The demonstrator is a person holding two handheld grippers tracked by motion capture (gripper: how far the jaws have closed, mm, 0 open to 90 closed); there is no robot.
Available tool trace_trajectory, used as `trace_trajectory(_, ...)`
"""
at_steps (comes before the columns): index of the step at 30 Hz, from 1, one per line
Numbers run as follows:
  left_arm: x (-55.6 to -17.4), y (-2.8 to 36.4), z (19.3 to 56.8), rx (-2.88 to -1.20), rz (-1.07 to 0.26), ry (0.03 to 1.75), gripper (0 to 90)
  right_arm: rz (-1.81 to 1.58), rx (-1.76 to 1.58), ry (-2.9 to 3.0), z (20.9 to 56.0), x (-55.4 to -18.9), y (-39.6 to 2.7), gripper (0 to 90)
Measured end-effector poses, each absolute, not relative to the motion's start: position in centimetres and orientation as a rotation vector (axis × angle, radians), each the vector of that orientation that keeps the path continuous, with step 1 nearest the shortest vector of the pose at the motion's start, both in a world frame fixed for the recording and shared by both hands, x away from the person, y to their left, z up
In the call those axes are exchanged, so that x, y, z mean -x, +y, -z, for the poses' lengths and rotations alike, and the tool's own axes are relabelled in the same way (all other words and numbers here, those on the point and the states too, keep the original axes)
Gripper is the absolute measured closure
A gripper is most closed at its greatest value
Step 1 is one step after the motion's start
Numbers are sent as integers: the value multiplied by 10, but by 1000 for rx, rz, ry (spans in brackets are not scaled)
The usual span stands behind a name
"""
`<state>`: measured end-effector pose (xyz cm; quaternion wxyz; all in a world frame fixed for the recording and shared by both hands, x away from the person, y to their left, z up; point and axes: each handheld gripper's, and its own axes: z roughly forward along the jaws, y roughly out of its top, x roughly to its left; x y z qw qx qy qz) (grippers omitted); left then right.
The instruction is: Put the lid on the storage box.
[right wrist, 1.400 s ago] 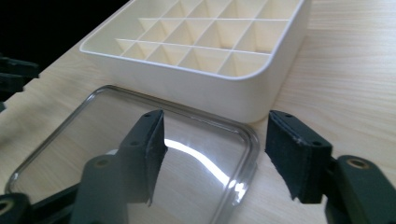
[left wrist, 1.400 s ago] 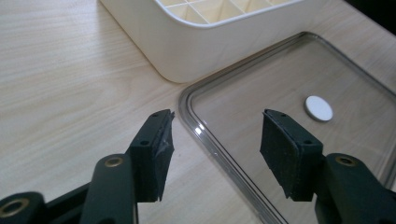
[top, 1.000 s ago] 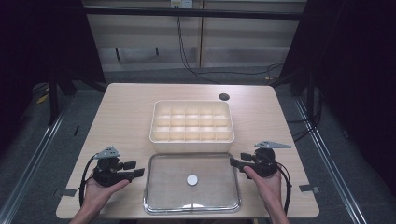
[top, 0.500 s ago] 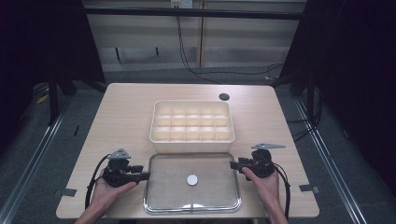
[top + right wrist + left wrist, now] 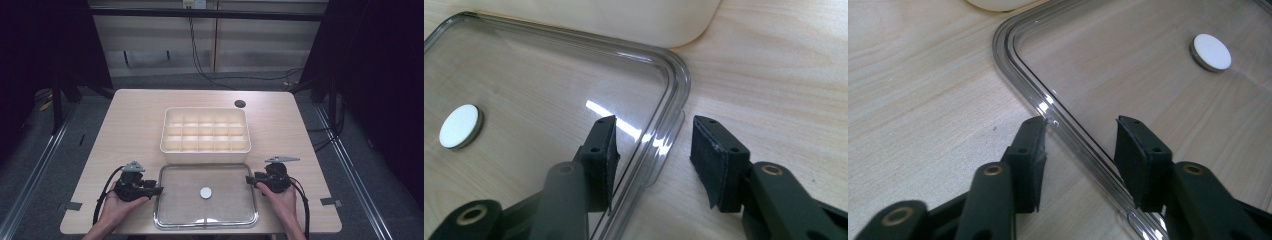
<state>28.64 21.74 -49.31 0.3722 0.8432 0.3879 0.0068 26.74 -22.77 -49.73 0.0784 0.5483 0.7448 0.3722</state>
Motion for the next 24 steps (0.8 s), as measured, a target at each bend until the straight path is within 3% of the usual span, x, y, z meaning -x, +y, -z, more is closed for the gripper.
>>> trace_trajectory(6, -286, 214, 494, -2171, -17, 976, 640, -1191, -1690, 2213, 500, -268, -228, 551)
trace_trajectory(24, -289, 214, 494, -2165, -37, 981, 662, -1525, -1996, 2063, 513, -267, -251, 619)
